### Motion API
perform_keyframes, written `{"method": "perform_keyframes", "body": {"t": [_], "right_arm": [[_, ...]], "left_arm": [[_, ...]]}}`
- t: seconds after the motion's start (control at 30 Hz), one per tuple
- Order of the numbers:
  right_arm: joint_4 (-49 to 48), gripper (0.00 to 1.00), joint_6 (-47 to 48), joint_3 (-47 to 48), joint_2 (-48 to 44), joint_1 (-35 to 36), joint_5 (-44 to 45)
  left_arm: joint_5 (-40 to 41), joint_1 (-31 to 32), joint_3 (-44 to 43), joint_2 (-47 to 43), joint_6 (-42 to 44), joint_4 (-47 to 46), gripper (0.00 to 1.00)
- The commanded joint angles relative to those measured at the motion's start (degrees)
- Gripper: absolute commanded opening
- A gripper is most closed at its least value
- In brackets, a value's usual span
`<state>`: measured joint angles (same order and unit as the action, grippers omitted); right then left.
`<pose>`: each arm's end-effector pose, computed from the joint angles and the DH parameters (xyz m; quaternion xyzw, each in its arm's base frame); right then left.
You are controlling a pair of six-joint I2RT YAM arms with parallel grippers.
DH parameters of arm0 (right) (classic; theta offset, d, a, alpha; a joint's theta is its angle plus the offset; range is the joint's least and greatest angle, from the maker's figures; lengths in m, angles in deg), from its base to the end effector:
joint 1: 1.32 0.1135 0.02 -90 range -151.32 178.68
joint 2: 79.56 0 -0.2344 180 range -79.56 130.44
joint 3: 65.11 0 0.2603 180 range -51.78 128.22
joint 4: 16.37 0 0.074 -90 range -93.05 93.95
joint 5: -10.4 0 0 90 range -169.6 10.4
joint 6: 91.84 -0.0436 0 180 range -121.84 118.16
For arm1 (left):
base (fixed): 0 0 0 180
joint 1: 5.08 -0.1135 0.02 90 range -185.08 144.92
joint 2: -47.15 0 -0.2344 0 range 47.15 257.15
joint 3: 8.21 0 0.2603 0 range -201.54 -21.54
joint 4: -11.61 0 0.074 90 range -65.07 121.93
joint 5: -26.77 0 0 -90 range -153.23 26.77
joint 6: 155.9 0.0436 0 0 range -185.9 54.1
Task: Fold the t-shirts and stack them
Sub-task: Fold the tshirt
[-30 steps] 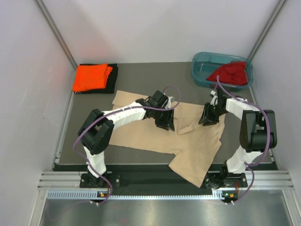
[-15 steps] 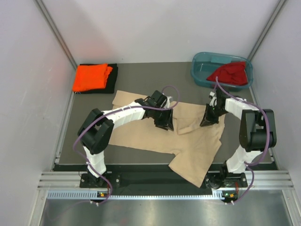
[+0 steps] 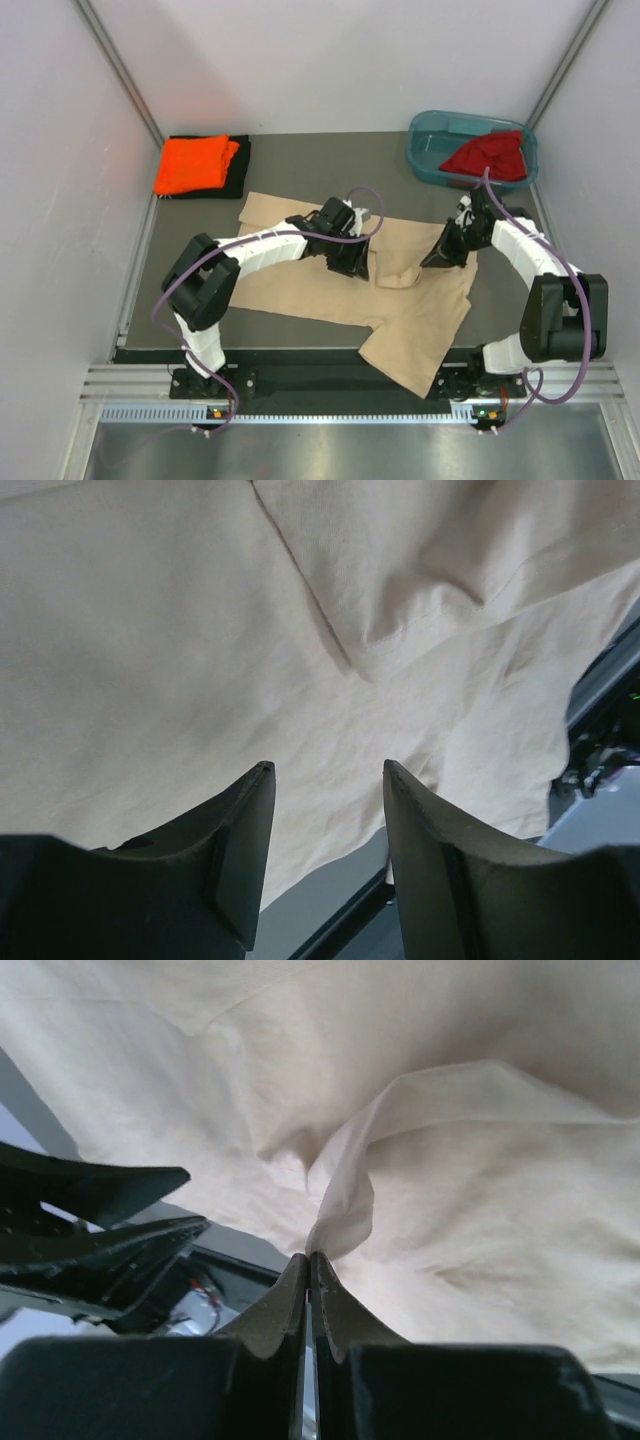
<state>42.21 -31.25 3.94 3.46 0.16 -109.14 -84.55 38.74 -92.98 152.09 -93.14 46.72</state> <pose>0.2770 0.0287 0.1765 0.1931 0.9369 0.2820 0.0743 0.2705 -0.2815 0.1560 0.1899 0.9202 -0.3141 0.1360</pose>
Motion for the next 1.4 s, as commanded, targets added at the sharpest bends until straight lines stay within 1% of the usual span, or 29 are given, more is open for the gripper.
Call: {"method": "perform_keyframes", "body": {"t": [0.0,0.1,0.17,0.3,0.43,0.47,0.57,0.73,0.83,0.97,1.0,1.03,1.07,1.2,1.27,1.3,1.33,1.37], "right_arm": [[-0.6,0.0,-8.8,-1.7,-2.3,-0.2,-3.9],[-1.5,0.0,-12.2,-1.8,-4.2,-1.0,-2.4],[-2.4,0.0,-14.0,-2.0,-4.7,-4.5,-1.5],[-7.9,0.0,-18.3,-3.3,-3.4,-6.8,-4.0],[-12.9,0.0,-22.3,-3.7,0.7,-9.2,-5.4],[-15.6,0.0,-23.2,-3.8,1.4,-9.6,-6.4],[-18.5,0.0,-25.6,-3.0,5.6,-10.6,-7.9],[-22.8,0.0,-28.6,0.3,11.9,-10.9,-8.7],[-23.5,0.0,-29.4,2.3,14.4,-11.1,-9.2],[-23.5,0.0,-29.4,3.8,16.1,-11.7,-9.7],[-23.5,0.0,-29.3,3.9,16.3,-11.8,-9.8],[-23.5,0.0,-29.1,3.9,16.5,-11.9,-10.0],[-23.5,0.0,-29.1,3.8,16.6,-11.9,-9.9],[-23.4,0.0,-28.7,3.3,16.9,-12.2,-10.1],[-23.4,0.0,-28.4,3.3,17.0,-12.3,-10.2],[-23.4,0.0,-28.3,3.2,17.1,-12.4,-10.2],[-23.5,0.0,-28.2,3.2,17.1,-12.4,-10.3],[-23.4,0.0,-28.2,3.2,17.2,-12.4,-10.2]], "left_arm": [[5.2,3.3,0.9,-4.7,6.3,-3.9,0.53],[7.8,5.8,1.0,-5.4,7.9,-3.8,0.53],[8.4,7.0,1.0,-4.8,7.9,-3.9,0.53],[9.5,7.9,0.3,-3.5,6.6,-3.6,0.52],[11.7,7.8,-0.6,-3.3,6.6,-2.3,0.51],[13.0,7.9,-0.8,-3.2,7.5,-2.1,0.51],[15.2,7.9,-2.6,-2.3,9.6,-0.3,0.52],[19.9,8.8,-8.9,1.5,13.3,4.2,0.52],[20.8,10.0,-12.6,3.9,15.2,5.9,0.52],[27.9,13.7,-17.8,8.1,17.9,8.5,0.52],[29.4,14.4,-20.6,10.3,17.9,10.7,0.52],[32.8,15.1,-21.8,11.3,17.9,11.5,0.52],[34.4,16.5,-23.0,12.5,17.8,12.3,0.52],[38.6,19.0,-27.7,17.7,17.1,14.6,0.48],[40.7,19.9,-28.7,19.7,16.3,15.3,0.46],[41.5,20.0,-29.7,20.4,15.8,15.7,0.45],[42.0,20.3,-30.2,21.0,15.6,16.4,0.4],[42.1,20.4,-30.4,21.8,15.5,16.5,0.38]]}}
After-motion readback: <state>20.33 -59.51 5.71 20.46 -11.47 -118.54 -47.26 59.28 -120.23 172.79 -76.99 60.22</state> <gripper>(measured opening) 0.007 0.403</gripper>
